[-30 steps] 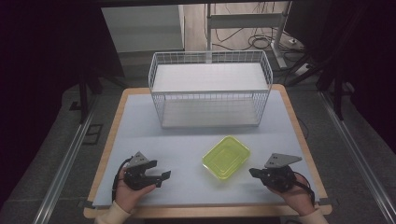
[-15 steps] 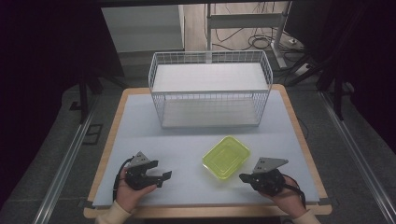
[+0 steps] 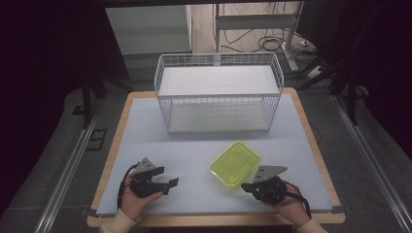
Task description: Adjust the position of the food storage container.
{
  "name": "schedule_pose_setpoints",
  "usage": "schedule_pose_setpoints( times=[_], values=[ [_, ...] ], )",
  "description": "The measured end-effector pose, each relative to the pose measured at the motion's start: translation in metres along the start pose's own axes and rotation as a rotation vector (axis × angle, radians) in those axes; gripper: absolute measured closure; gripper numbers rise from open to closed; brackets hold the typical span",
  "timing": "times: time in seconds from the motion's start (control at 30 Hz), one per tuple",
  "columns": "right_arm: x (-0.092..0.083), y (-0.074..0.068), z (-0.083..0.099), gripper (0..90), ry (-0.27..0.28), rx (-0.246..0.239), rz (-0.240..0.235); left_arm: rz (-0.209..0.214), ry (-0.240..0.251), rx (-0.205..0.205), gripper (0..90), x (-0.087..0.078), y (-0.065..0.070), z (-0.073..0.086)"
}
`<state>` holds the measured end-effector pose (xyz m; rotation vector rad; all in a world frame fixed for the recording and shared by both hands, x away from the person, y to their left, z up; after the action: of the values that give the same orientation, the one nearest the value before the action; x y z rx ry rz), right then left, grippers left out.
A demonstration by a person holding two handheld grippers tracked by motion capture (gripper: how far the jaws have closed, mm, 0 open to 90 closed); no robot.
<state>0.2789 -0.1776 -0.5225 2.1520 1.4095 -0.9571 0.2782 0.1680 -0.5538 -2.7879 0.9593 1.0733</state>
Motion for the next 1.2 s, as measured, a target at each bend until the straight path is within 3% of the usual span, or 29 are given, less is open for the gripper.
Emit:
schedule_pose_setpoints(
  times=[0.47, 1.2],
  values=[
    [0.023, -0.004, -0.005, 89.9, -0.042, -0.029, 0.007, 0.0, -0.001, 0.003, 22.7, 0.0, 0.001, 0.0],
    [0.055, -0.008, -0.024, 89.9, 0.0, -0.041, 0.073, 0.005, -0.004, 0.012, 22.7, -0.001, 0.002, 0.0]
  ],
)
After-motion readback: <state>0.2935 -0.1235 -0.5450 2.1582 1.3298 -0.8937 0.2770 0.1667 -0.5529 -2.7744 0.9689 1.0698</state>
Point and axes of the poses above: each handheld gripper's, and its own axes: x roughly forward along the jaws, z roughly out of its underside, y roughly to its right, the point moved 4 cm from there along x, roughly forward along the jaws, and after that the axes turned 4 degrees about -z, right-handed, at the moved point
